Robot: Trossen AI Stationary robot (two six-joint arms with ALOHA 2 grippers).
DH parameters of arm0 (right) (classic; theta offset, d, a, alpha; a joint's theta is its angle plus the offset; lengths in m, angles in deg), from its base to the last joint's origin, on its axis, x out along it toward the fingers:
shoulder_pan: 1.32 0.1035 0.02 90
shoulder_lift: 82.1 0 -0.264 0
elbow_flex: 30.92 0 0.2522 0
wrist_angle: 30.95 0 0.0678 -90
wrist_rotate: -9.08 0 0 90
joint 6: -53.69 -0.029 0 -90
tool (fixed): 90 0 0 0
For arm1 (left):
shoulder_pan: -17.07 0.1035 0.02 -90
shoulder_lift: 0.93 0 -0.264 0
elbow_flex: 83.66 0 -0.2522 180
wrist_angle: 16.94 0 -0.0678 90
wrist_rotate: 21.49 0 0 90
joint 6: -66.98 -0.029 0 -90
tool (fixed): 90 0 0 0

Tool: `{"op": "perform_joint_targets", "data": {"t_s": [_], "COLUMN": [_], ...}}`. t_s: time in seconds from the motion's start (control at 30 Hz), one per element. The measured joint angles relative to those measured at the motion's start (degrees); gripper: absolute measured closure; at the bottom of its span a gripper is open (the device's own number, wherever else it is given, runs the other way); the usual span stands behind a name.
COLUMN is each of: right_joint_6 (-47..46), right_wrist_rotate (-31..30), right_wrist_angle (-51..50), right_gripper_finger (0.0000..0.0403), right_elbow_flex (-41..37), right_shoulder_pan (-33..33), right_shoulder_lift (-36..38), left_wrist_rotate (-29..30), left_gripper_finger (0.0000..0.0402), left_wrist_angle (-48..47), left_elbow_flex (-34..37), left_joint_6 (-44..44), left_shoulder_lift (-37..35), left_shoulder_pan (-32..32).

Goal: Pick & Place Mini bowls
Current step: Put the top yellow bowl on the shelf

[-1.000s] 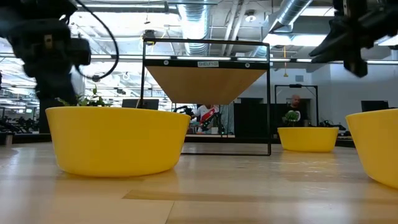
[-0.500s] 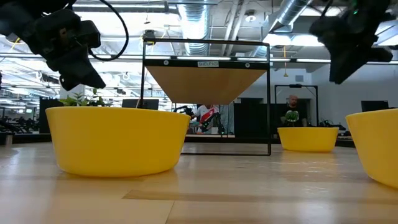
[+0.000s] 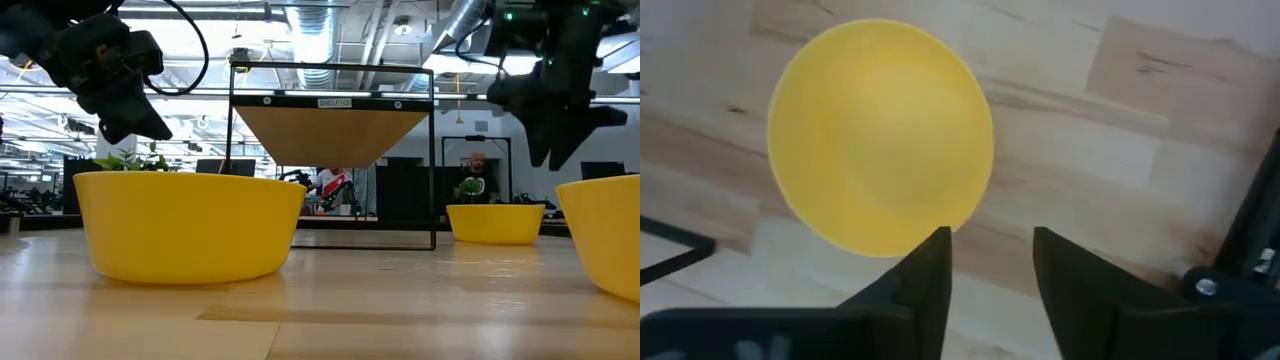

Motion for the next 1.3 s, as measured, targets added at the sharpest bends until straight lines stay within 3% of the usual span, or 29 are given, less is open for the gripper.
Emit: {"op": "perform_joint_targets", "data": {"t_s": [0.17,0.3,0.63,1.3], "right_joint_6": [-1.46,-3.92,-6.28,-6.98], "right_wrist_rotate": [2.76,3.06,4.83,4.50], "right_wrist_angle": [5.82,9.87,20.84,24.10], "right_gripper_finger": [0.0237,0.0232,0.0262,0.0319], "right_elbow_flex": [-4.59,-7.58,-13.01,-16.35], "right_shoulder_pan": [-2.93,-4.80,-8.34,-9.00], "right_shoulder_lift": [0.61,0.13,-1.41,-4.43], "left_wrist_rotate": [-0.01,-0.06,-1.41,-1.28], "left_gripper_finger": [0.0393,0.0392,0.0392,0.0392], "left_wrist_angle": [0.11,0.33,0.84,1.16], "left_elbow_flex": [0.00,0.00,0.00,0.02], "left_joint_6": [0.00,0.02,0.07,0.21], "left_shoulder_lift": [0.00,0.00,0.02,0.02], "left_shoulder_pan": [0.00,0.00,0.00,0.00]}}
